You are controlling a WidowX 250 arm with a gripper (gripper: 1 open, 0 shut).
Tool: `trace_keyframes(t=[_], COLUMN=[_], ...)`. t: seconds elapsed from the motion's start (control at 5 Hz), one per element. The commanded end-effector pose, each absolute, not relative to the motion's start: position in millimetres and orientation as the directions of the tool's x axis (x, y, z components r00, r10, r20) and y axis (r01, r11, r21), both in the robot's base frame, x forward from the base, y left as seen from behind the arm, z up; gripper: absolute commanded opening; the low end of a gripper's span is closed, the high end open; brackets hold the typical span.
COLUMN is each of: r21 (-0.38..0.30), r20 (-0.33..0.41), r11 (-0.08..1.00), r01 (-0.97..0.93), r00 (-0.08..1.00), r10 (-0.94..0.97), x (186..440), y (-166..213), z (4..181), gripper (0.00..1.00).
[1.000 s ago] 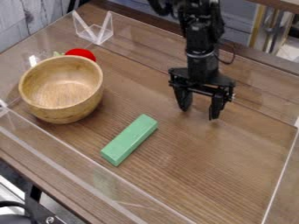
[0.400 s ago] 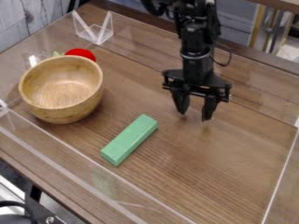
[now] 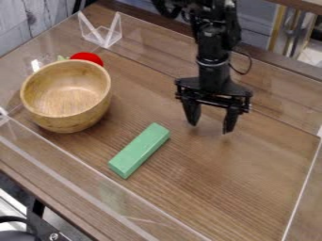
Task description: Move the red fruit to the right
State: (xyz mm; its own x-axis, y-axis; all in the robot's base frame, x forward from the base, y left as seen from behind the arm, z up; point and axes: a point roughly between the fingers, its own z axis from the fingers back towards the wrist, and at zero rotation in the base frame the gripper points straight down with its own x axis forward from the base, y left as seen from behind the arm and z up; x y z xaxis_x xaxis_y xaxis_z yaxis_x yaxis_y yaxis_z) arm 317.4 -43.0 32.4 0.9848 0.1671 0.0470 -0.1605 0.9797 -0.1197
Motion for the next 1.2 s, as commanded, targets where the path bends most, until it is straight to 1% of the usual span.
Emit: trace_keyframes(t=[0.0,0.2,0.6,1.0], r21=[-0.138,-0.137,-0.128,-0.125], r20=[0.132,0.137,0.132,0.13], r11=[0.982,0.985,0.983,0.989], r01=[-0.127,-0.103,-0.132,-0.078], r00=[0.98,0.983,0.98,0.987], r10=[0.146,0.122,0.149,0.094], x=[335.4,342.5,337.2,327.5], y=[-49.0,-55.1,-61.3,-39.7], z=[69.3,76.9,73.2,78.4], gripper=[1.0,1.0,1.0,1.0])
